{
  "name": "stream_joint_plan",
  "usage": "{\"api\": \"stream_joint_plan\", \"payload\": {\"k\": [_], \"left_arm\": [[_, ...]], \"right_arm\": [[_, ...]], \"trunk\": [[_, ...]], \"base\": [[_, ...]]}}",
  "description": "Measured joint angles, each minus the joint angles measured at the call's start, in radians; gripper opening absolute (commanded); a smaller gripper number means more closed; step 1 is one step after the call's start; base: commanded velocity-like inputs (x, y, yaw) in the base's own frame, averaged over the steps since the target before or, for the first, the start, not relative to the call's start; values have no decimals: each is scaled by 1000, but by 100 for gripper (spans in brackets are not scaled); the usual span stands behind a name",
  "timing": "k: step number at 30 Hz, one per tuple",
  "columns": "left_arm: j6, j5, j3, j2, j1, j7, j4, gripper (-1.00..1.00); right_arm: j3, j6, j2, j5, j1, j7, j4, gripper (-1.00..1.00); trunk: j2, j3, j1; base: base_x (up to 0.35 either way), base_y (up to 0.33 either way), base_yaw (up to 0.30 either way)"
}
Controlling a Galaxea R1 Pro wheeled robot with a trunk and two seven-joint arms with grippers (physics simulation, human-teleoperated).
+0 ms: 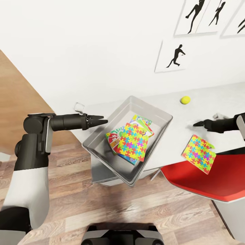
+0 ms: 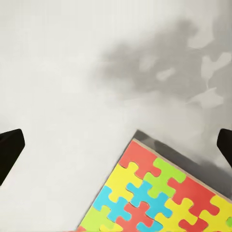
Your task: Put all the toys in the child's room - the three board games (two on the bed and one on the table), the two jigsaw puzzles on the table, and the tennis ball on the table - inside the toy box on the table in the child's room.
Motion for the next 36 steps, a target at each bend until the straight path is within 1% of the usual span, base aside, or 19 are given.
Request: {"api": "stream_joint_plan", "payload": {"k": [3,6,9,11,12,13,16,21,24,27,29,31,34,35,36], "left_arm": [[0,0,12,2,0,-1,0,100],[0,0,29,9,0,-3,0,100],[0,1,46,26,0,-5,0,100],[0,2,56,42,0,-7,0,100],[0,3,67,61,0,-10,0,100],[0,3,67,62,0,-10,0,100],[0,4,84,94,2,-23,0,100],[0,4,115,149,7,-66,0,100],[0,2,136,186,12,-97,0,100],[0,2,158,225,20,-126,0,100],[1,2,174,250,32,-138,0,100],[1,2,190,272,47,-138,1,100],[1,3,214,294,69,-138,1,100],[1,2,228,303,82,-138,1,100],[1,2,236,306,89,-138,1,100]], "right_arm": [[-29,5,-6,-9,0,23,-18,100],[-60,12,-22,-15,1,50,-44,100],[-85,30,-45,-18,2,87,-75,100],[-97,44,-63,-20,2,124,-94,100],[-104,50,-83,-21,3,174,-107,100],[-104,50,-84,-21,3,176,-108,100],[-109,50,-114,-24,5,285,-120,100],[-113,49,-157,-18,20,531,-129,100],[-115,49,-178,-12,47,677,-131,100],[-115,48,-199,-10,83,792,-132,100],[-115,47,-210,-13,110,842,-132,100],[-116,28,-217,-19,137,874,-132,100],[-116,-19,-220,-27,175,903,-131,100],[-115,-47,-221,-37,196,914,-130,100],[-115,-59,-220,-45,205,918,-129,100]], "trunk": [[0,5,0],[0,9,0],[0,14,0],[0,17,0],[0,19,0],[0,20,0],[0,25,0],[0,33,0],[0,38,0],[0,43,0],[0,46,0],[0,49,0],[0,54,0],[0,56,0],[0,57,0]], "base": [[0,0,0],[0,0,0],[0,0,0],[0,0,0],[0,0,0],[0,0,0],[0,0,-14],[0,0,-56],[0,0,-44],[0,0,-22],[0,0,-13],[0,0,-8],[0,0,-4],[0,0,-2],[0,0,-2]]}}
